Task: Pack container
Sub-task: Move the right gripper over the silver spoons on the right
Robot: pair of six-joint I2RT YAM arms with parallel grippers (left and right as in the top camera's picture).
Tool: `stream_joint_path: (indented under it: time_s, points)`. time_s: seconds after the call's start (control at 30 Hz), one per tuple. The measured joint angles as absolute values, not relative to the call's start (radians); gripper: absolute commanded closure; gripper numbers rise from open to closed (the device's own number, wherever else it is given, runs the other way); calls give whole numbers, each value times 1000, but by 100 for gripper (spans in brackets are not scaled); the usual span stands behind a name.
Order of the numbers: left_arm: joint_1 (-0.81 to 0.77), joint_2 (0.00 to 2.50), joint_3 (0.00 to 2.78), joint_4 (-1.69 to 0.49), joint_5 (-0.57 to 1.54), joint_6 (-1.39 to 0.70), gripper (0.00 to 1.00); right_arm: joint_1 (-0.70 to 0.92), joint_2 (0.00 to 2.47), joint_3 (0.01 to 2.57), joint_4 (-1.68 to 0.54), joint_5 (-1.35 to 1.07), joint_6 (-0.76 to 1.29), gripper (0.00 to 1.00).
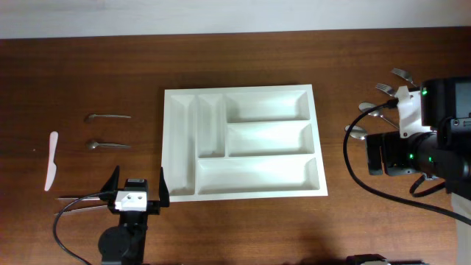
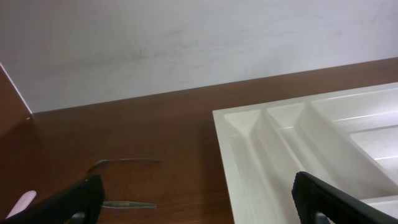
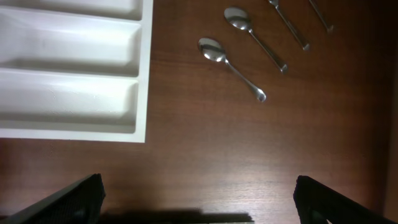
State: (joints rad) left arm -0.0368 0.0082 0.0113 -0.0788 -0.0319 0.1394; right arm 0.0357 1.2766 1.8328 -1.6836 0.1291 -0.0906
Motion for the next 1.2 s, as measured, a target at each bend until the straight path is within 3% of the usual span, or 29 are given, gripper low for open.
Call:
stream_joint_path:
  time_s: [0.33,0.67,1.2]
  points:
    - [-37,8,11,-79,-32,139,1,36,1372,1833,-1669,139,-212,1]
    - [-37,8,11,-79,-32,139,1,19,1513,1833,-1647,105,-474,1]
    - [-37,8,11,-79,-34,139,1,-286,1763,1833,-1503,17,-537,1]
